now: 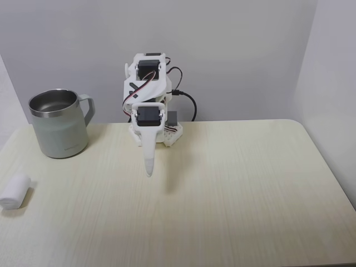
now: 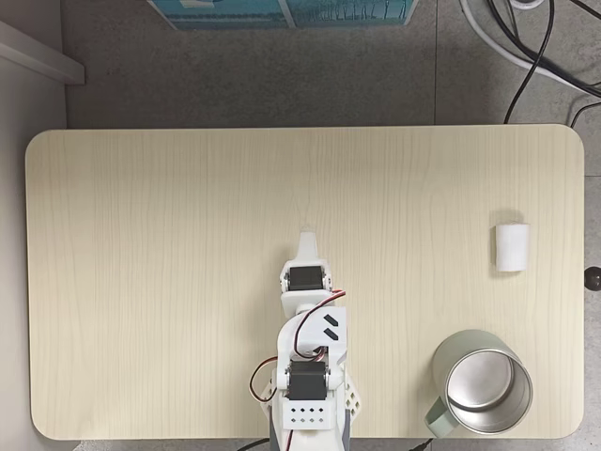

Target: Grasp a dressing and put it in the cup.

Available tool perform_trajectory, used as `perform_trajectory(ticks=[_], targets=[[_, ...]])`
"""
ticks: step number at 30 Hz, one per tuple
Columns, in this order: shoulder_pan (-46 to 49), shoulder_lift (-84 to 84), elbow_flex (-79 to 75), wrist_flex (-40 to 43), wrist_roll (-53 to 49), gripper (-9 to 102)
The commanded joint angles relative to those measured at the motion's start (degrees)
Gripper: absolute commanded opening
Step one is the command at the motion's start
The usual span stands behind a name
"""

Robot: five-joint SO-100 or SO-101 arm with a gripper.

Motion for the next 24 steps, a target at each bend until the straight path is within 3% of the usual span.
perform_trajectory(ticks=[1,24], targets=[[0.79,-0.44,0.79,-0.97,0.26,0],[1.32,-0.44,4.04,0.70,0.97,0]])
